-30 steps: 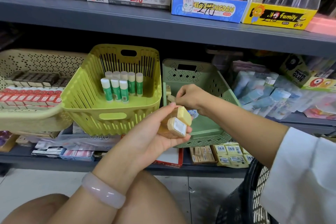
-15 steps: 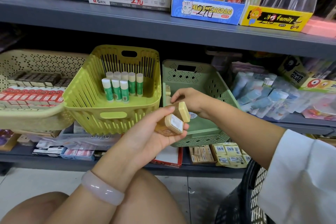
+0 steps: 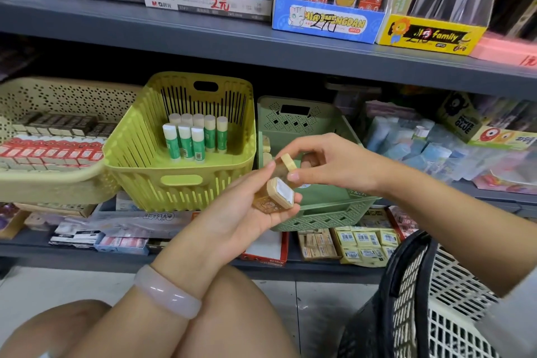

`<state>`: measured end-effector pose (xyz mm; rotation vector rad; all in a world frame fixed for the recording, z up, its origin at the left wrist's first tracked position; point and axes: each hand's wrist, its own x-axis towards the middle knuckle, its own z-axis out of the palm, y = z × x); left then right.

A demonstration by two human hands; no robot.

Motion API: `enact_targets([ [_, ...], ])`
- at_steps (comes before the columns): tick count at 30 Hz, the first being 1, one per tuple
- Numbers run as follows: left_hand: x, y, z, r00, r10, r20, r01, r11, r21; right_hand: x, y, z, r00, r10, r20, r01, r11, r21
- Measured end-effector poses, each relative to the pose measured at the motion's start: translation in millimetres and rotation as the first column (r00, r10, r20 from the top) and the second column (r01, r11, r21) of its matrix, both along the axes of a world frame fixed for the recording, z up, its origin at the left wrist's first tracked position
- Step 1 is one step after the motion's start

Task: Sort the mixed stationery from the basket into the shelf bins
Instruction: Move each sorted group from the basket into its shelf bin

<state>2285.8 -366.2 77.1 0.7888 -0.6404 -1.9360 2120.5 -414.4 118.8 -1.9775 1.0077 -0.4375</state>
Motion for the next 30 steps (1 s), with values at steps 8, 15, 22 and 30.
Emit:
enact_targets([
  [8, -3, 5, 1, 0.997, 0.014, 0.08, -0.01, 0.999, -0.052, -12, -1, 3, 0.984, -0.055, 0.172, 0.031, 0.99, 0.138],
  [15, -7, 4, -2, 0.987, 0.045, 0.152, -0.03, 0.995, -0.099, -8, -3, -2, 0.978, -0.159, 0.134, 0.12, 0.958, 0.261],
  [22, -5, 2, -2, 0.992, 0.084, 0.096, -0.076, 0.994, -0.085, -6, -32, -8, 0.923, -0.374, 0.095, 0.327, 0.889, 0.322],
  [30, -3, 3, -4, 0.991, 0.049, 0.125, -0.034, 0.992, -0.118, 23, -96, -52, 0.732, -0.661, -0.166, 0.679, 0.727, 0.1],
])
